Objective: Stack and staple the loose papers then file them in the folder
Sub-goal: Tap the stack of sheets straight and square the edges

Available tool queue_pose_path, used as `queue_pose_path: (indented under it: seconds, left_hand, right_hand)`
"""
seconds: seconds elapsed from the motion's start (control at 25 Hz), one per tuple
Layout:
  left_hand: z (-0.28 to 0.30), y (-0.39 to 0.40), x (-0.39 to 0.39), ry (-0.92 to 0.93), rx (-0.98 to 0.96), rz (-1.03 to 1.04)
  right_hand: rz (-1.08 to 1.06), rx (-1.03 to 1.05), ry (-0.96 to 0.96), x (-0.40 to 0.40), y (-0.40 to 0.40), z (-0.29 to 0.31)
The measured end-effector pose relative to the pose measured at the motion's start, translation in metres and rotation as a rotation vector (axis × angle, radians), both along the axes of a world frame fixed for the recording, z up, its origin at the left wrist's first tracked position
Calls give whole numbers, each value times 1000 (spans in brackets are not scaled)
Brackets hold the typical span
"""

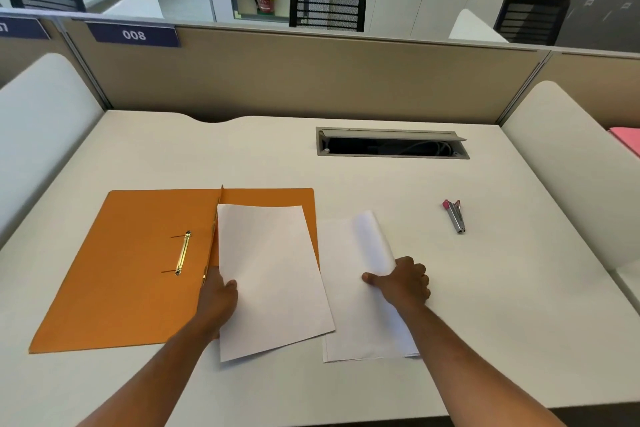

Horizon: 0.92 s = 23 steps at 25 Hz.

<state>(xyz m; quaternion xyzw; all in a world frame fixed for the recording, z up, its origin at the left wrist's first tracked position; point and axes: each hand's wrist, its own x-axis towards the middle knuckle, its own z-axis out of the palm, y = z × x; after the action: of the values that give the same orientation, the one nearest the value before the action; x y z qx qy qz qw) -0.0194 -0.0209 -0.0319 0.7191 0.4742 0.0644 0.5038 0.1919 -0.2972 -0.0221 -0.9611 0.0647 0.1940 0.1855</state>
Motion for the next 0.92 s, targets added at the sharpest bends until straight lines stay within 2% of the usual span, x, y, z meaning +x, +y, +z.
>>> queue_pose_path:
  seconds: [0.08,0.24,0.32,0.4,0.48,0.68,0.92]
  left_hand:
    - [-1,1,-3,-14,-31,3]
    - [0,2,-7,-12,-61,9]
    - [0,3,-6,-18,-73,19]
    - [3,2,-3,-20,-80,29]
    - [6,1,2,-30,-70,20]
    - [8,-1,13,-19,-92,-23]
    - [16,-5,23,-45,-161,-14]
  right_hand:
    - [4,66,-9,5,-2,1]
    - [-53,325,-91,18,-10,3]
    - [-186,523,-31,26,-21,3]
    - [-305,825,82,35,-31,3]
    - [-325,1067,242,41,-38,8]
    - [-86,1337,571,49,-24,30]
    - [132,1474,655,45,29,69]
